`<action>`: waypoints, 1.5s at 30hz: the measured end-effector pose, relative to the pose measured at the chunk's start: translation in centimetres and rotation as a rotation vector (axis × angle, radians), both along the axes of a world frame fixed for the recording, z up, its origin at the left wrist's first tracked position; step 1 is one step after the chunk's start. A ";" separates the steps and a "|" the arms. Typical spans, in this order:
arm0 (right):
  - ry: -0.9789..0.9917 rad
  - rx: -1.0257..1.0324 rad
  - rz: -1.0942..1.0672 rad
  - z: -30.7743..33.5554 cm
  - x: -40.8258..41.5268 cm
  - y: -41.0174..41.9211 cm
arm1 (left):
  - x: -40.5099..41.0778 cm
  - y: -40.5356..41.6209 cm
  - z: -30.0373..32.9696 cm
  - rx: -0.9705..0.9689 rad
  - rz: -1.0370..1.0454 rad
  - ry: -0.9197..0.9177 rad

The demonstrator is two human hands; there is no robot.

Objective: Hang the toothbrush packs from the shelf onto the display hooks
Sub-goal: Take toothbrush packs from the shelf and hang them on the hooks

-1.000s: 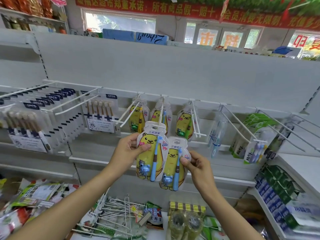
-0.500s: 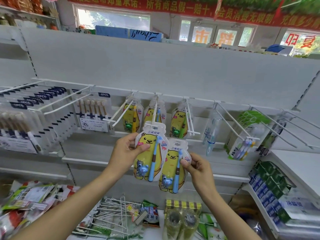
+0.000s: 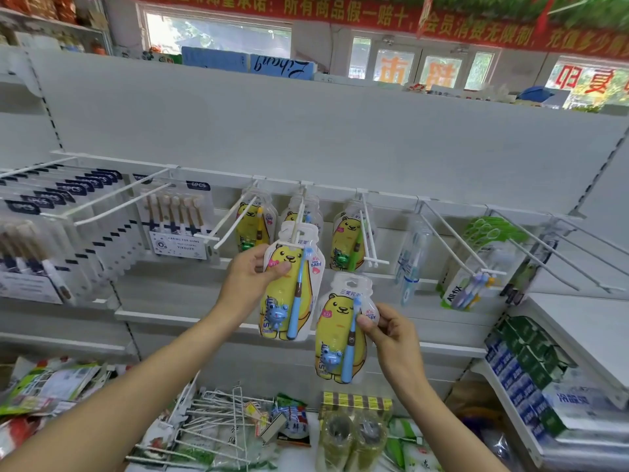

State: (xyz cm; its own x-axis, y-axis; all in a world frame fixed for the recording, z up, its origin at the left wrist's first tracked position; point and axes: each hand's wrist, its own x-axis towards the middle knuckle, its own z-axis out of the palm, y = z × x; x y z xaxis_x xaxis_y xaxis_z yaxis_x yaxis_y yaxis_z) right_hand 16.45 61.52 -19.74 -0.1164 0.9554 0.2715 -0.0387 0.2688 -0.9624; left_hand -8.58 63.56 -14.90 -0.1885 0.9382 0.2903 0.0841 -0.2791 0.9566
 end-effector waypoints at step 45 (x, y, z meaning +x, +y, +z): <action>0.032 0.049 0.188 4.5 -4.7 -2.2 | 1.3 -10.3 -6.5 -0.185 -0.265 -0.068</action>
